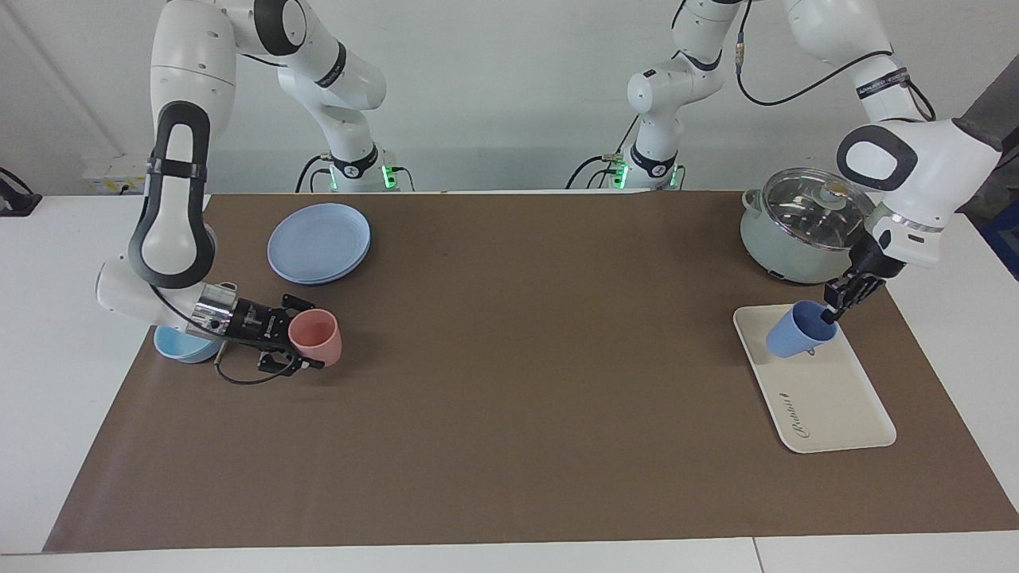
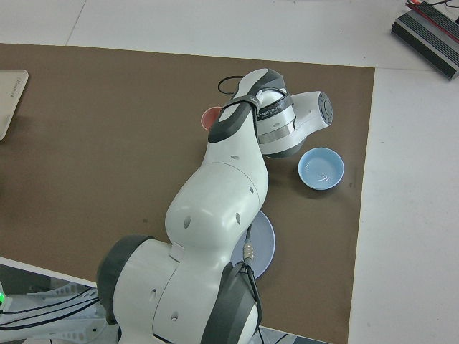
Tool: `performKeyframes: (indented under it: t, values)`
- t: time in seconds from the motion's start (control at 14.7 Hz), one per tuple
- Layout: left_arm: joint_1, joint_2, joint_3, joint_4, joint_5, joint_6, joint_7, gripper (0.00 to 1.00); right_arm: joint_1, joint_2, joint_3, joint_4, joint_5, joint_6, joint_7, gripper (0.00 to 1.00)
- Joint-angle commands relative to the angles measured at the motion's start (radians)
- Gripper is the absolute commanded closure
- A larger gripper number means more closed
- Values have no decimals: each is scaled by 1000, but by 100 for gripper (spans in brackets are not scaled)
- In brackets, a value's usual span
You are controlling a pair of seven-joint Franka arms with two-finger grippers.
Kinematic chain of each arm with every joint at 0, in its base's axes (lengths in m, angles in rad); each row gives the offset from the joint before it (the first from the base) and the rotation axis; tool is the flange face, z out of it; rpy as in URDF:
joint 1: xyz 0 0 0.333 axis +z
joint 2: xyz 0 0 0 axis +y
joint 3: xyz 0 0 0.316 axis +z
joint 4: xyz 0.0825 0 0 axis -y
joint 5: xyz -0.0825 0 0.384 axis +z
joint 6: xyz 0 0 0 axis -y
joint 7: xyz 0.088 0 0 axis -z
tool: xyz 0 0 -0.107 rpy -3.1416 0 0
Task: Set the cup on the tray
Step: 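Set the blue cup upright on the tray and open the left gripper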
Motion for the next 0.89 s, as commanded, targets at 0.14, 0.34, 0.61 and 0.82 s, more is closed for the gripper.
performKeyframes:
  t: [0.14, 0.34, 0.61, 0.82]
  values:
    - [24, 20, -14, -74, 17, 135, 78, 100, -28, 30, 11, 18, 29, -3, -68, 100]
    - [21, 21, -14, -65, 17, 128, 80, 0, -31, 29, 11, 1, 27, 34, -90, 100]
    - [8, -11, -16, 32, 107, -65, 75, 0, -55, 15, 12, -45, 30, 68, -119, 100]
    - [-53, -40, -25, 130, 198, -252, 71, 0, -57, 7, 12, -74, 35, 114, -145, 47]
